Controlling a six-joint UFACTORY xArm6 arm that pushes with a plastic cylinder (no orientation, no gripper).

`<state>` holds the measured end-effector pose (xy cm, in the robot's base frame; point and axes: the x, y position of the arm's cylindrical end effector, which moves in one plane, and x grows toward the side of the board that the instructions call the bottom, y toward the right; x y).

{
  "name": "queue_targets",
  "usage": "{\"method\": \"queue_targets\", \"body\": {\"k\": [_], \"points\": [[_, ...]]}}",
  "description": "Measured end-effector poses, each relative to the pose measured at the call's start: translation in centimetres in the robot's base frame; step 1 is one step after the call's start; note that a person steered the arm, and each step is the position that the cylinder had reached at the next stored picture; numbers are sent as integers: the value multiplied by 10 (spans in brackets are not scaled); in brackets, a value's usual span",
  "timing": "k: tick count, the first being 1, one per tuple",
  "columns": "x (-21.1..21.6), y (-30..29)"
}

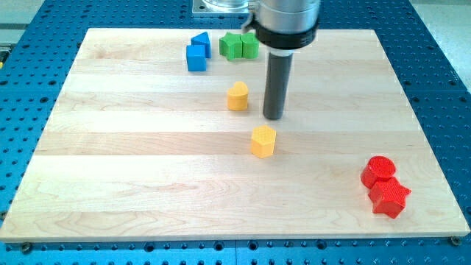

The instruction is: Move the heart below the cube

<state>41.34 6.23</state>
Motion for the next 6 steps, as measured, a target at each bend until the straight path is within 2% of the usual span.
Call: {"method": "queue_targets", "body": {"k": [1,2,4,5,6], "points": [[-20,-74],[-31,-91],[-21,-113],[-39,-124],[-39,-103]]}}
